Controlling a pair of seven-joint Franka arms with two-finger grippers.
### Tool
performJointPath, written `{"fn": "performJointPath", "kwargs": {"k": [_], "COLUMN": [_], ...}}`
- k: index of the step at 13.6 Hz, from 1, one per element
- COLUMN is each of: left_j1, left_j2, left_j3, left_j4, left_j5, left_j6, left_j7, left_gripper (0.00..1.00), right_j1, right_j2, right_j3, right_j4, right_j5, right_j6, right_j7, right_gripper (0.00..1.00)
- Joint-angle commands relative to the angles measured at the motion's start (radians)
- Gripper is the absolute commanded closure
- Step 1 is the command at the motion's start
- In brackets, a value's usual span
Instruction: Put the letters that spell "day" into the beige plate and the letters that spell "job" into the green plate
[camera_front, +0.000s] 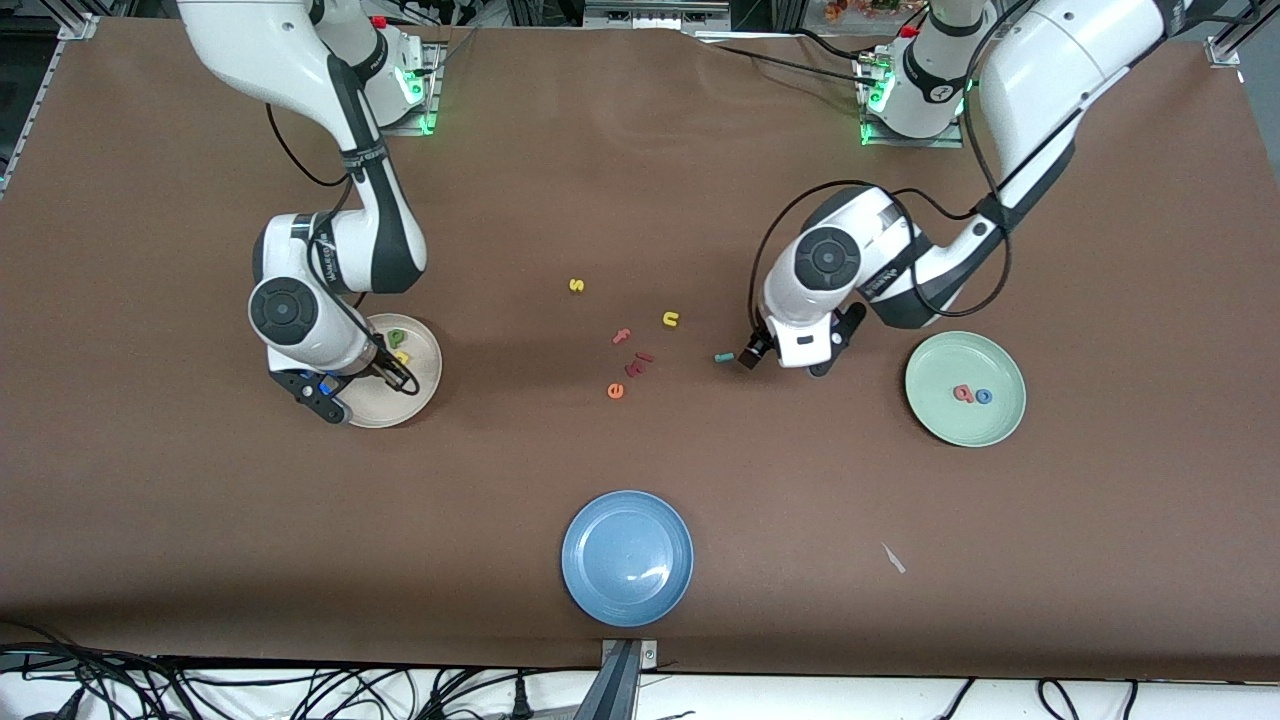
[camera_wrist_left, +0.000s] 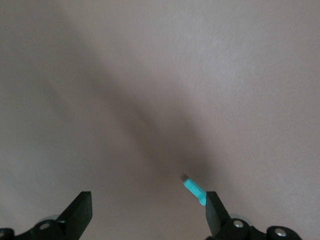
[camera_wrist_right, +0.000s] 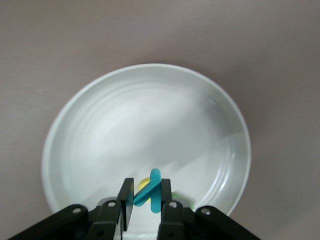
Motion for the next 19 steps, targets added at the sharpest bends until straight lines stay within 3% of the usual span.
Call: {"fn": "performJointPath", "kwargs": {"k": [1, 5, 11, 13, 16, 19], "left_j1": [-0.066, -0.207, -0.238, -0.242, -0.298, -0.309], "left_j2": [0.019, 0.036, 0.077, 0.079, 0.080, 0.100], "left_j3": [0.068, 0.184, 0.214, 0.223, 0.280, 0.289], "left_j4": [0.011, 0.014, 0.100, 0.100, 0.102, 0.129], "left_j5": [-0.001, -0.007, -0.002, -0.002, -0.004, -0.007], "left_j6": [0.049, 0.175, 0.204, 0.202, 0.202, 0.202], "left_j7": [-0.121, -0.258, -0.333, -0.333, -0.356, -0.358], "left_gripper": [0.00, 0.00, 0.08, 0.11, 0.14, 0.21], "right_j1": [-0.017, -0.031, -0.033, -0.036, -0.053, -0.054], "right_j2": [0.014, -0.022, -0.121, -0.121, -0.120, -0.121], "right_j3": [-0.003, -0.007, -0.034, -0.057, -0.083, -0.126], "right_j4": [-0.014, 0.024, 0.099, 0.246, 0.467, 0.587], "right_j5": [0.012, 0.012, 0.012, 0.012, 0.009, -0.003], "right_j6": [0.008, -0.003, -0.077, -0.214, -0.548, -0.691], "right_j7": [-0.082, -0.119, -0.418, -0.498, -0.547, -0.723], "right_gripper": [0.02, 0.00, 0.00, 0.00, 0.00, 0.00]}}
